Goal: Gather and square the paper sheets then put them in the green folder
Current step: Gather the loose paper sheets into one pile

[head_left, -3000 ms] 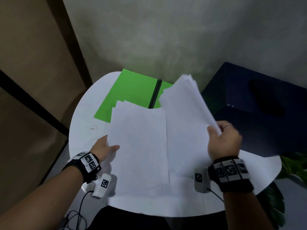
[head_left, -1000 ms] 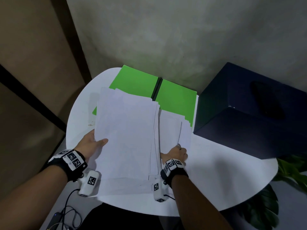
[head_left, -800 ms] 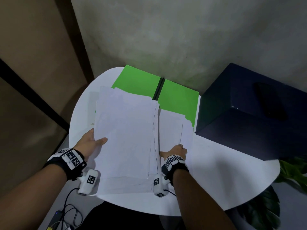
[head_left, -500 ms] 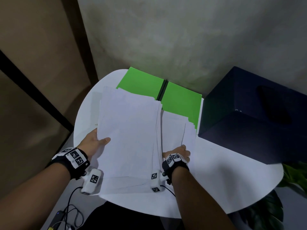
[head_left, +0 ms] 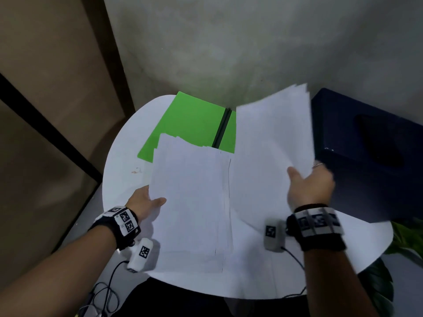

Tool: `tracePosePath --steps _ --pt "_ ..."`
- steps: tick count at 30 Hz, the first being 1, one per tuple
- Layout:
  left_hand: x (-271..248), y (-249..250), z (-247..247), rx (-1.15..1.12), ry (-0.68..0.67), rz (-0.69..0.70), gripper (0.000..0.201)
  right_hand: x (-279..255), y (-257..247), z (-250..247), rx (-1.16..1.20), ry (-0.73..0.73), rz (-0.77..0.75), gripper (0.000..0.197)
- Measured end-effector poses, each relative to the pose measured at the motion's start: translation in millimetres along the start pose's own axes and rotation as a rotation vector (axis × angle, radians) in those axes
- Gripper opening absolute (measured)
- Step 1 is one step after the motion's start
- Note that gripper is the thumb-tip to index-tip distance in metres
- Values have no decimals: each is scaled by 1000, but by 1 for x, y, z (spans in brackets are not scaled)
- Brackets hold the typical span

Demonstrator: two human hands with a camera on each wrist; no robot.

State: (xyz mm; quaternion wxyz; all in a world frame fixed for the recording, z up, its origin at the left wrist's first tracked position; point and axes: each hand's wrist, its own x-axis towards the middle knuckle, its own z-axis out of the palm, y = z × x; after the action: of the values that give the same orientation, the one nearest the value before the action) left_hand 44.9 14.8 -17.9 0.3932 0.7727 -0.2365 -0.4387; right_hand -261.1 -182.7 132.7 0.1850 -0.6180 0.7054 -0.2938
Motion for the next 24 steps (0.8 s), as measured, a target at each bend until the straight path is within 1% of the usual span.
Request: tracePosePath --steps 1,2,4,5,7,9,10,11,12,13,14,15,16,17,18,19,20,21,24 --pt "2 -1 3 81 12 18 40 3 -10 -14 85 30 -18 35" --pt "4 -4 5 148 21 32 42 5 -16 -25 188 30 -17 29" --pt "6 -5 10 227 42 31 45 4 -25 -31 338 -11 5 21" --pt "7 -4 13 260 55 21 44 3 -24 -26 385 -46 16 22" --pt "10 -3 16 292 63 -21 40 -2 -12 1 426 -151 73 25" --pt "12 2 17 166 64 -75 38 -11 11 43 398 -273 159 32" --pt "14 2 15 49 64 -106 40 -18 25 64 357 -319 195 40" --pt "14 7 15 -110 48 -167 46 -25 36 83 309 -363 217 50" --pt "17 6 14 -294 27 -245 54 -31 47 99 258 -414 230 59" --pt "19 7 13 -413 23 -322 66 -39 55 112 197 -478 238 67" --pt "21 8 12 -445 26 -352 78 -48 61 123 117 -548 231 73" --pt "22 8 14 -361 9 -331 84 -58 65 132 19 -613 187 78" --pt "24 7 16 -206 -7 -265 82 -67 66 140 -78 -672 116 79" --pt "23 8 19 -2 4 -199 70 -78 63 144 -148 -711 32 77" --pt "22 7 25 181 49 -129 53 -86 63 149 -189 -738 -26 75" --pt "21 5 28 288 96 -55 41 -91 63 150 -204 -753 -49 74" --pt "17 8 29 281 117 3 35 -92 63 149 -194 -750 -30 74" --pt "15 10 27 213 120 56 34 -89 65 145 -160 -729 13 75" --pt "3 22 7 -24 54 168 37 -77 72 129 26 -677 116 89"
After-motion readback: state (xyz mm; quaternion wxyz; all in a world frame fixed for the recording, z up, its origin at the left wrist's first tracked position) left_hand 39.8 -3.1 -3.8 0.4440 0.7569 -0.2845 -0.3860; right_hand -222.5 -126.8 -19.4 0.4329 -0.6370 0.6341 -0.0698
